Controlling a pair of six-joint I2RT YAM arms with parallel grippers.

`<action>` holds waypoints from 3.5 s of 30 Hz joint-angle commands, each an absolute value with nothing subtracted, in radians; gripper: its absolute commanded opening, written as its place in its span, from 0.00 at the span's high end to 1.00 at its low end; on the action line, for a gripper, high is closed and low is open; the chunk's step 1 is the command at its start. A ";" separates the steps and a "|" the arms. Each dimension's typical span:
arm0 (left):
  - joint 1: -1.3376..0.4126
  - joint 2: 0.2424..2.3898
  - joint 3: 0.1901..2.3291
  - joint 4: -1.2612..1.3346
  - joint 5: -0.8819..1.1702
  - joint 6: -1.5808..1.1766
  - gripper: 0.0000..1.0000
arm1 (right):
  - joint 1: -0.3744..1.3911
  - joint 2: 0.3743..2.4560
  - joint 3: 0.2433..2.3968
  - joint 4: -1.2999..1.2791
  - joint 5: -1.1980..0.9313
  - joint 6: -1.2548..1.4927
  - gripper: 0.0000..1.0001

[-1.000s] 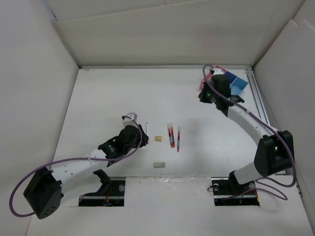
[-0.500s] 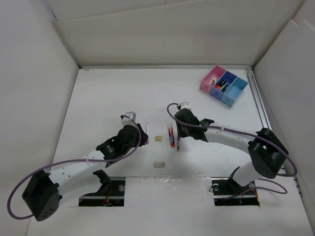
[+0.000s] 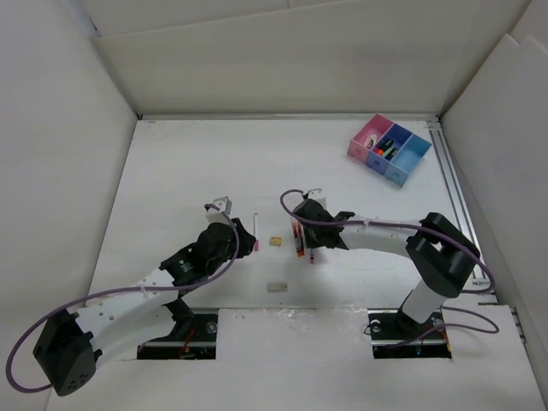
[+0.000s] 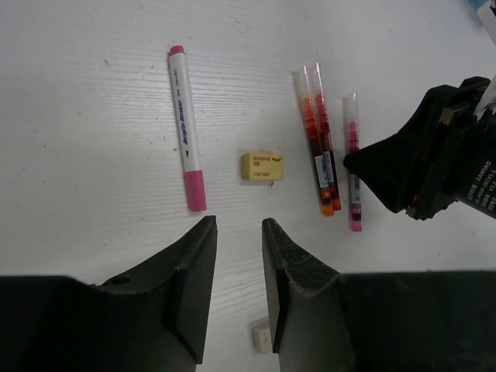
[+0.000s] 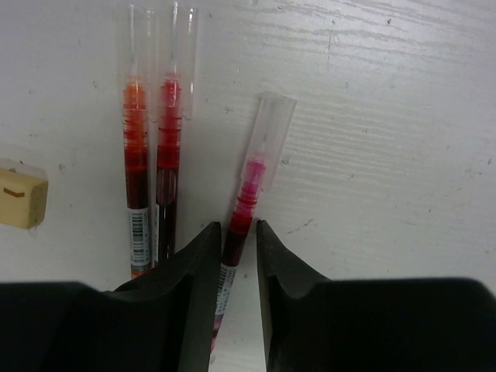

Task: Sort the stationery into containers
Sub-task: Pick up the pen from the center of the board, then place the pen in the storage box, then pick up the pen from the center of the board.

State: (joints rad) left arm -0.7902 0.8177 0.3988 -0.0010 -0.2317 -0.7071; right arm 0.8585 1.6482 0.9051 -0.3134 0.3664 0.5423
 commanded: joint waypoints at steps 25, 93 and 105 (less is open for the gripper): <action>-0.804 0.784 0.351 0.044 -0.153 -0.699 0.74 | 0.200 1.472 1.320 -0.391 0.339 0.311 0.95; -0.804 0.608 0.353 -0.067 -0.222 -0.699 0.74 | 0.725 1.776 1.200 -0.276 0.313 0.318 0.77; -0.804 0.607 0.342 -0.067 -0.222 -0.699 0.74 | 0.802 1.844 1.190 -0.284 0.371 0.379 0.72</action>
State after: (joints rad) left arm -0.7990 0.6174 0.3332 -0.0734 -0.2111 -0.7071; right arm 0.7937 1.8408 1.1770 -0.3016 0.3248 0.3538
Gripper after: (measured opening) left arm 0.262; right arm 0.275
